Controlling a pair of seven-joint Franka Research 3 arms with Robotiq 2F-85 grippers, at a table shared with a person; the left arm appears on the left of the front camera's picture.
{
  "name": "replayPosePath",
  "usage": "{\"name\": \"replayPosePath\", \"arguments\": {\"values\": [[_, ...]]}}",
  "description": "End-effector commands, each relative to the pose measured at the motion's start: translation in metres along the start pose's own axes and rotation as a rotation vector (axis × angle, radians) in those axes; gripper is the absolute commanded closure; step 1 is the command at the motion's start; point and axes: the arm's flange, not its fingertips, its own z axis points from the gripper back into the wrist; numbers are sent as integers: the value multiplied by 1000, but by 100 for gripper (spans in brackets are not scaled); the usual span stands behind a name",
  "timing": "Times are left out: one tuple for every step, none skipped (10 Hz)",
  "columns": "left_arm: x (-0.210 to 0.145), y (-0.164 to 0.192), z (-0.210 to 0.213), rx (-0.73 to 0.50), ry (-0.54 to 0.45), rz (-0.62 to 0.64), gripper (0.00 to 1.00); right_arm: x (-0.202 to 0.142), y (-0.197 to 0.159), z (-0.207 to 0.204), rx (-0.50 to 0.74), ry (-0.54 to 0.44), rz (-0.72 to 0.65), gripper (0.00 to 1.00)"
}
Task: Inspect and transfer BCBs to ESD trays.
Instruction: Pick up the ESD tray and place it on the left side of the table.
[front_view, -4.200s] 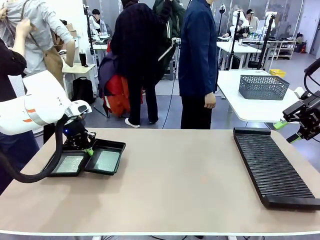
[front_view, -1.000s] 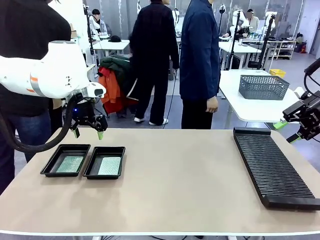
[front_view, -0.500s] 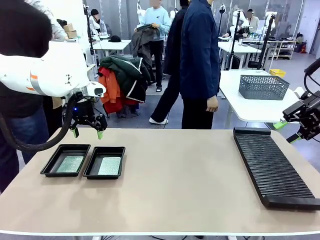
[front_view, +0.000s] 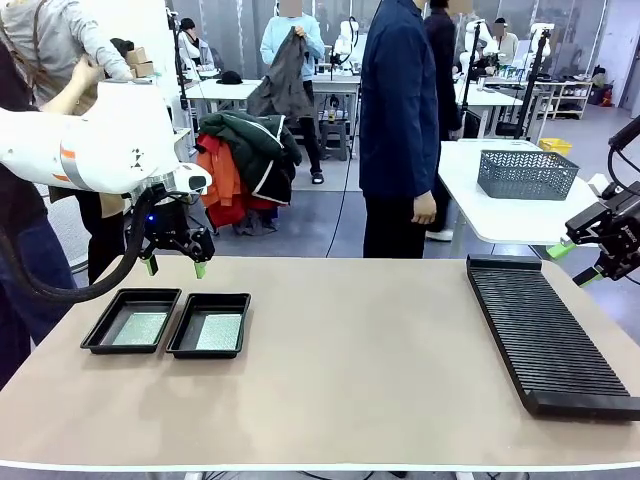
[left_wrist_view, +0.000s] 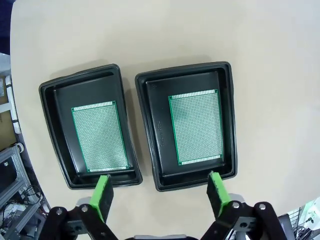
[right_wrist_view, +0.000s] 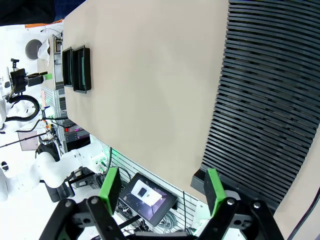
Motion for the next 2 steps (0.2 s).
{"name": "replayPosePath", "arguments": {"values": [[0,0,0,0,-1,-1,0,-2,2,-1,-13,-13,-15,11],[0,0,0,0,-1,-1,0,-2,2,-1,-13,-13,-15,11]]}}
